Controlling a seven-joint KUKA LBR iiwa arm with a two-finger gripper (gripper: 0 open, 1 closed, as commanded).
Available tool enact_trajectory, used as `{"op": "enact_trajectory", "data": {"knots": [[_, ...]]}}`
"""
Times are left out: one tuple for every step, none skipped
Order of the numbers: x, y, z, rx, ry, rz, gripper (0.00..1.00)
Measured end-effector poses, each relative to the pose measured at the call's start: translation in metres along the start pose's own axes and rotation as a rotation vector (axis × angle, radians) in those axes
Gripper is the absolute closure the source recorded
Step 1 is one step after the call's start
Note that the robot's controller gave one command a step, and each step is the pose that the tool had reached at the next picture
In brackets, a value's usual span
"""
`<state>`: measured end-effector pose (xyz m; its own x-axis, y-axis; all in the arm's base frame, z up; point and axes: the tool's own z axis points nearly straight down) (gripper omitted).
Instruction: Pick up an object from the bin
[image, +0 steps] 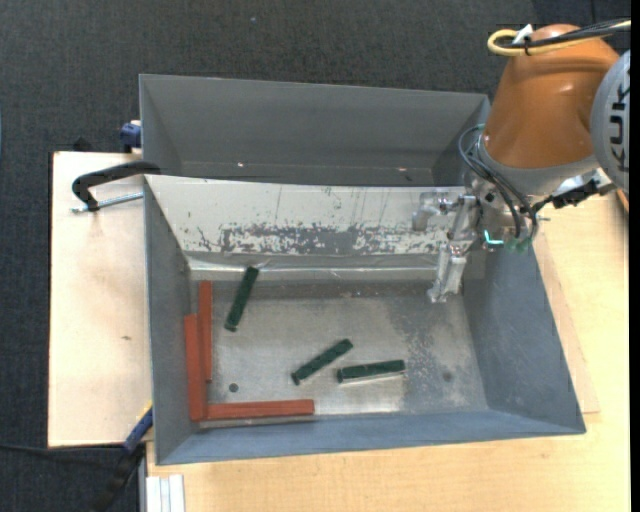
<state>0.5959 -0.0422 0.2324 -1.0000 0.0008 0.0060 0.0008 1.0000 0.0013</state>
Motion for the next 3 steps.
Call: {"op": "enact_trajectory", "data": {"knots": [[-0.001, 0.000, -0.005, 0.001, -0.009, -0.001, 0.00], [0.033, 0.032, 0.056, 0.001, -0.012, -0.054, 0.00], [0.040, 0.032, 0.108, -0.001, -0.009, 0.019, 0.00]]}}
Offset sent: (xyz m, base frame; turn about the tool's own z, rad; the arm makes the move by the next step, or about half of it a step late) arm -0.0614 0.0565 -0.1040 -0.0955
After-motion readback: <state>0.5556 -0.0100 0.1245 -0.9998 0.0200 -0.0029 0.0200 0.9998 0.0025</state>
